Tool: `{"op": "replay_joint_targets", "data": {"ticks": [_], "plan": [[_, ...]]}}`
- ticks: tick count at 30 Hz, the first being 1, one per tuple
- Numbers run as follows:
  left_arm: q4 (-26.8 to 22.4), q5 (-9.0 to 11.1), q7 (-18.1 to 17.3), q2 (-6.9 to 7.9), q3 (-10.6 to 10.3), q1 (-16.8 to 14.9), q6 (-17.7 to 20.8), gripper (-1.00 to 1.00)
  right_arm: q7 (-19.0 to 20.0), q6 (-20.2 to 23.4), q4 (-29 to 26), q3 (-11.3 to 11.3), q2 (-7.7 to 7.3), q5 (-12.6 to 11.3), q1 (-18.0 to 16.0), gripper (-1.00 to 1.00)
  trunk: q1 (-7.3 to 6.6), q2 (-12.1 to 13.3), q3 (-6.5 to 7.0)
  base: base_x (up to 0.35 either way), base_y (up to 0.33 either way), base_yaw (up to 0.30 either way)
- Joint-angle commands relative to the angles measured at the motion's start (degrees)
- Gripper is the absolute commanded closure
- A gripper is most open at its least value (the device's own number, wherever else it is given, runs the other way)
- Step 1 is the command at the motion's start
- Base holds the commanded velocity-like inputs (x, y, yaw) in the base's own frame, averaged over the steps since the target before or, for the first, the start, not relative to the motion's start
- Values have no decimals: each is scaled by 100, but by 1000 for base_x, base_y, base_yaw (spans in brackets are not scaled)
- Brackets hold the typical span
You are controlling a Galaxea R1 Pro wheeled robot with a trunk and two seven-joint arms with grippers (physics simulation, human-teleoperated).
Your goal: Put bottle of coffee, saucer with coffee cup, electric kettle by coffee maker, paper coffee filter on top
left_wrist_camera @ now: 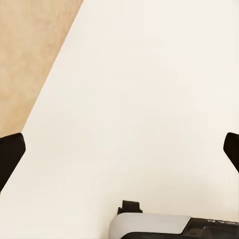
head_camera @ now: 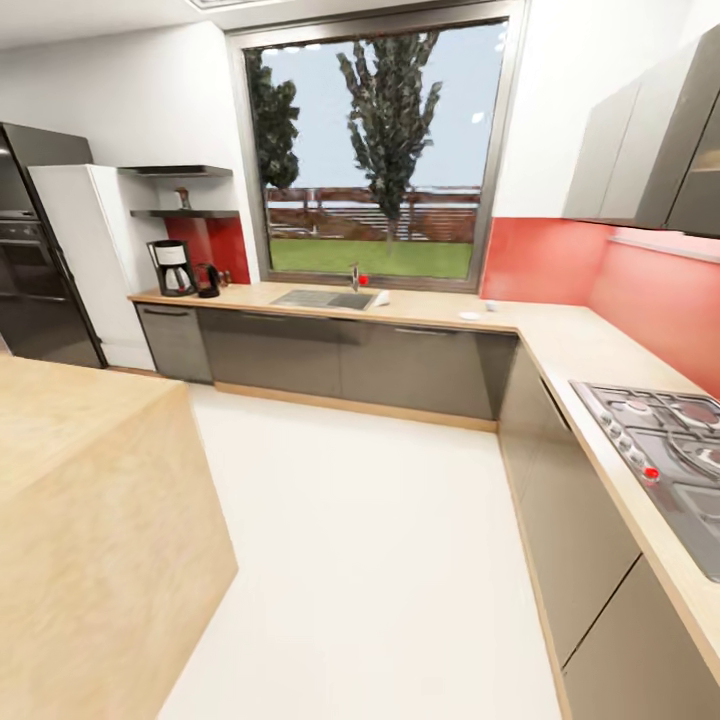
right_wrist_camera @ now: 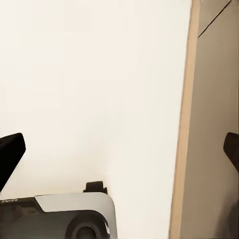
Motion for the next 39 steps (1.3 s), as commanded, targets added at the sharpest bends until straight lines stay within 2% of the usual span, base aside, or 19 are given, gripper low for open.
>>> {"op": "replay_joint_targets", "data": {"ticks": [1, 13, 23, 39], "plan": [[4, 3, 3, -1, 8, -5, -18, -100, 2, -17, 3, -27, 4, 60, -5, -100, 6, -11, -12, 335, 0, 0], [4, 3, 0, -1, 8, -5, -18, -100, 2, -19, 8, -27, 5, 60, -5, -100, 6, -11, -12, 335, 0, 0], [4, -2, -1, -1, 8, -5, -16, -100, 0, -26, 323, -30, 5, 60, -7, -100, 6, -11, -12, 335, -4, 0], [4, -1, -1, 8, 9, -5, -19, -100, -6, -26, 337, -32, 5, 60, -5, -100, 6, -11, -12, 313, -119, 0]]}}
